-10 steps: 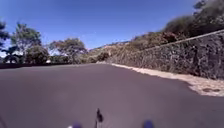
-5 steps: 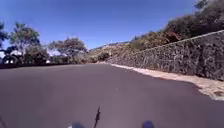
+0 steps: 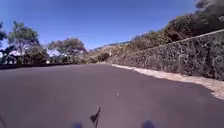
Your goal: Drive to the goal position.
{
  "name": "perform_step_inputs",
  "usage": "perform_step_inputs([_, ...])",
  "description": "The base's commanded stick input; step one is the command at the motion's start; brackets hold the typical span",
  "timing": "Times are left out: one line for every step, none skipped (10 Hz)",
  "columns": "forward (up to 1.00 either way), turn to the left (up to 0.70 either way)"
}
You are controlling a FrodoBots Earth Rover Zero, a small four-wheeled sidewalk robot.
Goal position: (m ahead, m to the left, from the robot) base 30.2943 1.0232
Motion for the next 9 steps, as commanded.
perform_step_inputs([0.70, 0.00])
perform_step_inputs([0.70, 0.00])
perform_step_inputs([0.70, 0.00])
perform_step_inputs([0.70, 0.00])
perform_step_inputs([0.70, 0.00])
perform_step_inputs([0.70, 0.00])
perform_step_inputs([0.70, 0.00])
perform_step_inputs([0.70, 0.00])
perform_step_inputs([0.70, 0.00])
